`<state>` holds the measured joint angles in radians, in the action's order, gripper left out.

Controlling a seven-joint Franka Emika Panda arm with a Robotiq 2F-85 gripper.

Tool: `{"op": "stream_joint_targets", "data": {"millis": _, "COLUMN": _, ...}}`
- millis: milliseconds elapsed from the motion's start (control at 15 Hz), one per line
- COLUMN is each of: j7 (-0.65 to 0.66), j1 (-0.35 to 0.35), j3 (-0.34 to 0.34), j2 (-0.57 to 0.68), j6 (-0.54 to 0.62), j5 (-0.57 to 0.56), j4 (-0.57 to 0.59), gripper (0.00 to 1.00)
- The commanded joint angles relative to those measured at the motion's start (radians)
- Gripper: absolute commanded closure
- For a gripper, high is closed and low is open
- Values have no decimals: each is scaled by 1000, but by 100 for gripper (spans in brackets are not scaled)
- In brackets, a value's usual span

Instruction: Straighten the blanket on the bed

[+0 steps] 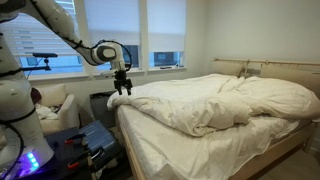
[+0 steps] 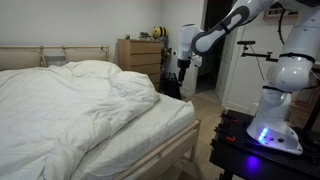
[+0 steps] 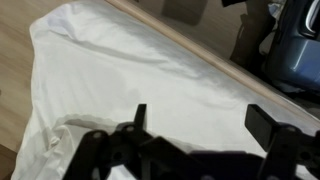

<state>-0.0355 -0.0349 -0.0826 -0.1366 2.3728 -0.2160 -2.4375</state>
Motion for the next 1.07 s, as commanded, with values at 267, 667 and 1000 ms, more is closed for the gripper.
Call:
{"op": "stream_joint_targets", "data": {"millis": 267, "j7": -106, "j1": -2, "j3": 16, "j2": 143, "j6": 88, "j5": -170, "j4": 105, "gripper": 0}}
{"op": "stream_joint_targets", "data": {"millis": 667, "j7": -125, "j1": -8, "j3": 16, "j2": 133, "j6": 80, "j5": -142, "j4": 97, "gripper": 0}}
{"op": "stream_joint_targets", "data": {"millis": 1000, "j7": 23, "j1": -42, "j3": -7, "j2": 233, "j6": 119, "j5": -347, "j4": 175, "gripper": 0}}
